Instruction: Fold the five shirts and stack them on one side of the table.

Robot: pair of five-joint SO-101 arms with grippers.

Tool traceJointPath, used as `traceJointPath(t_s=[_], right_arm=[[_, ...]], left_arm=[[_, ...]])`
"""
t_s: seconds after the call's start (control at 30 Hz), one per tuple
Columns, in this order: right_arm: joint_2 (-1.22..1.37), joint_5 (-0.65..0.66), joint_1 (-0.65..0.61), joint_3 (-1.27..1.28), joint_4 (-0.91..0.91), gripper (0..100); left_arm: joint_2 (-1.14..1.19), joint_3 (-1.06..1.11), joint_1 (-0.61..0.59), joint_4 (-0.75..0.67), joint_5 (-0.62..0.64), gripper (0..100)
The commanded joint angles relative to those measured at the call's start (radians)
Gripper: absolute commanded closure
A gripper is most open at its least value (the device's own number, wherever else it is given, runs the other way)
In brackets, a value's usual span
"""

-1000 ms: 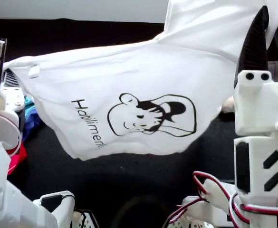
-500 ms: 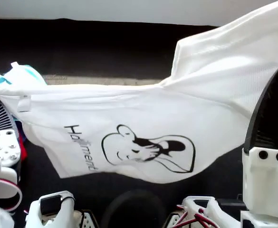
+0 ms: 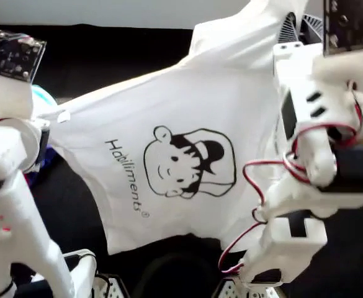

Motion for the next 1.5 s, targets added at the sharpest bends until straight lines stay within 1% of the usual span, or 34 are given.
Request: traceJointPath(t_s=[0.0,0.1,0.17,0.23,0.33,0.47,0.63,0.83,1.07,1.2,1.33,1.4,1.47], right_arm=[[0.171,0.005,0.013,-0.084,0.001,99.2],[0.338,0.008,0.012,-0.084,-0.035,99.2],[0.44,0.008,0.013,-0.087,-0.102,99.2],[0.512,0.008,0.015,-0.09,-0.189,99.2],[0.556,0.008,0.015,-0.085,-0.318,99.2],[0.588,0.009,0.01,-0.082,-0.444,99.2],[0.693,0.009,0.008,-0.082,-0.47,99.2],[0.846,0.009,0.008,-0.084,-0.47,99.2],[0.987,0.009,0.001,-0.088,-0.512,99.2],[0.961,0.008,0.002,-0.091,-0.461,99.2],[0.849,0.008,0.019,-0.09,-0.283,99.2],[0.797,0.008,0.028,-0.088,-0.179,99.2],[0.754,0.008,0.033,-0.088,-0.087,99.2]], left_arm=[[0.147,0.001,0.051,-0.057,-0.005,99],[0.283,-0.001,0.104,-0.143,-0.005,99],[0.367,-0.024,0.119,-0.206,-0.005,99],[0.453,-0.101,0.12,-0.236,-0.005,99],[0.585,-0.297,0.11,-0.238,-0.005,99],[0.757,-0.568,0.073,-0.186,-0.005,99],[0.966,-0.789,0.073,-0.087,-0.005,99],[1.148,-0.886,0.084,-0.041,-0.005,99],[1.254,-0.951,0.085,-0.041,-0.002,99],[1.26,-0.944,0.085,0.021,0.002,99],[1.225,-0.912,0.065,0.029,0.003,99],[1.171,-0.832,0.067,0.031,0.003,99],[1.087,-0.691,0.073,0.031,0.003,99]])
